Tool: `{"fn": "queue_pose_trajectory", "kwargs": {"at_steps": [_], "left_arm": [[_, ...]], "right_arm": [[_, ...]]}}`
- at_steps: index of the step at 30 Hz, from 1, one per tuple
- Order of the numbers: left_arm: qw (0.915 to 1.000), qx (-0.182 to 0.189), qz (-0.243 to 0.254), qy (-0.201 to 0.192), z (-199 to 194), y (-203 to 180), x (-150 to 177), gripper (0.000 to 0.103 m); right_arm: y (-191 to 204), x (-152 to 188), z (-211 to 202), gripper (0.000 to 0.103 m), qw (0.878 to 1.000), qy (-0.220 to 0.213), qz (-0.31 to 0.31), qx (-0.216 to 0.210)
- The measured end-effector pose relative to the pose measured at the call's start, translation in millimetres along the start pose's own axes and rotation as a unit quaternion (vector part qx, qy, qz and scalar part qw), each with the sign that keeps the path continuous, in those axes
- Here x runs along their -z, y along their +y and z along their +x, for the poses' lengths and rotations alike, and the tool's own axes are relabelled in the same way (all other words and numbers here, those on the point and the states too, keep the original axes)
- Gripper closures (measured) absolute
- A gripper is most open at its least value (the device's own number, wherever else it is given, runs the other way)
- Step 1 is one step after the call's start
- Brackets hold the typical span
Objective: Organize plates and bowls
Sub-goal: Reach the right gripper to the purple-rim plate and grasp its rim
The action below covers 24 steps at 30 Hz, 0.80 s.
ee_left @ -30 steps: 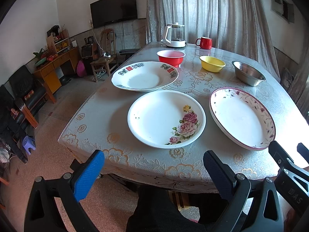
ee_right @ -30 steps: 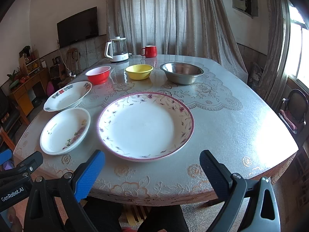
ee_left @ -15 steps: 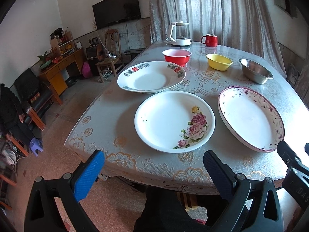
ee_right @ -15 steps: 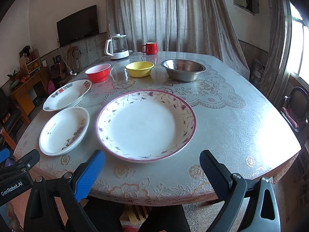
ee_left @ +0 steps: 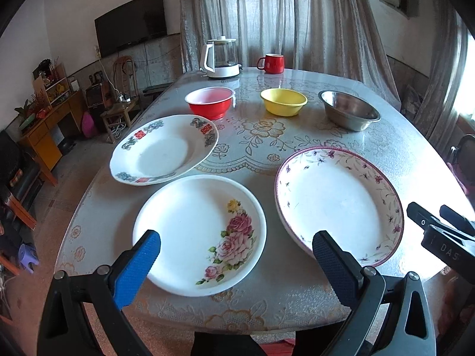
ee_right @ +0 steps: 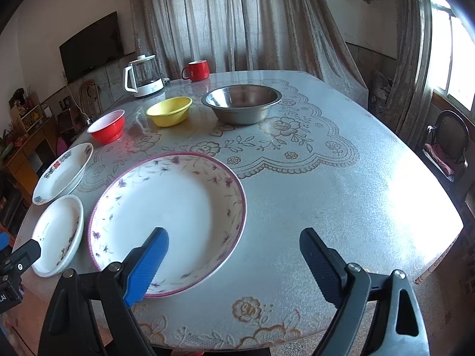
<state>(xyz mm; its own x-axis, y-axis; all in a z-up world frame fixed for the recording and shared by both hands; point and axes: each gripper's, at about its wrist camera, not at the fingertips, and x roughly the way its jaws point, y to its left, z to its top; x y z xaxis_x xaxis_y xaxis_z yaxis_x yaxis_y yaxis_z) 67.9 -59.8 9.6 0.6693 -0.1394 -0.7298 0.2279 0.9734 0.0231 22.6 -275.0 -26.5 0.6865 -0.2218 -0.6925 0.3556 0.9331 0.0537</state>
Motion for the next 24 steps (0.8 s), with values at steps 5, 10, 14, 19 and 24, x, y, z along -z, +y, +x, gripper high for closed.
{"fn": "queue_pose_trajectory", "kwargs": {"at_steps": [5,10,14,19,24], "left_arm": [[0.9988,0.046,-0.004,0.013,16.5,-13.9,-25.6,0.0],[0.998,0.053,-0.012,0.032,39.2,-20.7,-44.6,0.0],[0.9957,0.073,-0.002,0.057,62.0,-23.0,-55.5,0.0],[0.9916,0.078,0.009,0.103,92.1,-24.3,-61.9,0.0],[0.9915,0.088,0.019,0.095,99.1,-29.2,-70.2,0.001]], "right_arm": [[-11.4,-15.8,21.4,0.023,1.0,0.009,-0.016,-0.015],[-14.3,-23.2,45.7,0.024,0.998,0.033,-0.028,-0.039],[-15.4,-23.3,59.4,0.024,0.998,0.044,-0.032,-0.043],[-18.3,-24.1,70.9,0.024,0.995,0.066,-0.025,-0.064],[-19.7,-26.6,74.3,0.024,0.995,0.074,-0.025,-0.069]]}}
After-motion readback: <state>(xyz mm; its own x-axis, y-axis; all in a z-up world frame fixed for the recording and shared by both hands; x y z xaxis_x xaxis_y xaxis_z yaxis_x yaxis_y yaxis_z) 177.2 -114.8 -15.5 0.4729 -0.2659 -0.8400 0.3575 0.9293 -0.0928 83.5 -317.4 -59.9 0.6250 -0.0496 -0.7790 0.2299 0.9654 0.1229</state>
